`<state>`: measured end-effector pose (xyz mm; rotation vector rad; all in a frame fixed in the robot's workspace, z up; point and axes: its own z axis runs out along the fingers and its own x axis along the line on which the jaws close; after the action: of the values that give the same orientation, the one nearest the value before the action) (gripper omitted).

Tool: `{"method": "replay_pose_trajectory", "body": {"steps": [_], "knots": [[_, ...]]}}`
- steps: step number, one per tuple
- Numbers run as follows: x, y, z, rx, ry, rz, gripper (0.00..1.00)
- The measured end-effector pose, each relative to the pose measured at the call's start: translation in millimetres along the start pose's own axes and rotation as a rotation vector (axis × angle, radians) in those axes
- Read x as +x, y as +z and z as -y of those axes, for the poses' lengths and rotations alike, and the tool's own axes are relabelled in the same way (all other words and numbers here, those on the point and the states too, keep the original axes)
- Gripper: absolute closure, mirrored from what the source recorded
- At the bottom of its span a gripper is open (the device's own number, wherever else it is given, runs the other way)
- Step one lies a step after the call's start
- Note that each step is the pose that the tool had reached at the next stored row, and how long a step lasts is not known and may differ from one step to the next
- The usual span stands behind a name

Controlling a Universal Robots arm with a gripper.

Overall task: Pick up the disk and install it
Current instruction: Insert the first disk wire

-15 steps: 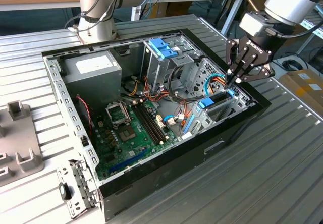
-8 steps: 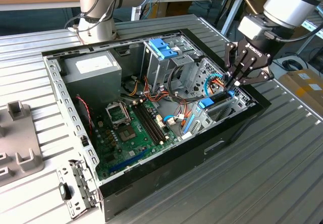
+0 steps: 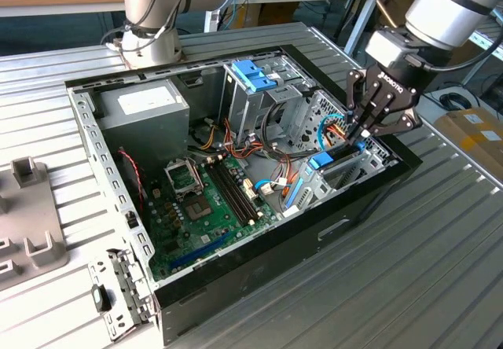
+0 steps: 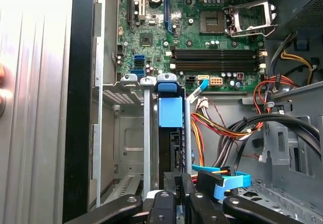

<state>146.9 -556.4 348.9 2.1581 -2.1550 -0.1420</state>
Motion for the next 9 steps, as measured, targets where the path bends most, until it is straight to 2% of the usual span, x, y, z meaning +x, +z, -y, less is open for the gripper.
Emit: {"method": "replay_pose_trajectory", "body": {"steps": [9], "knots": [[-1.8,2.4,-1.8,0.0,0.0,-0.0003,0.84]]}}
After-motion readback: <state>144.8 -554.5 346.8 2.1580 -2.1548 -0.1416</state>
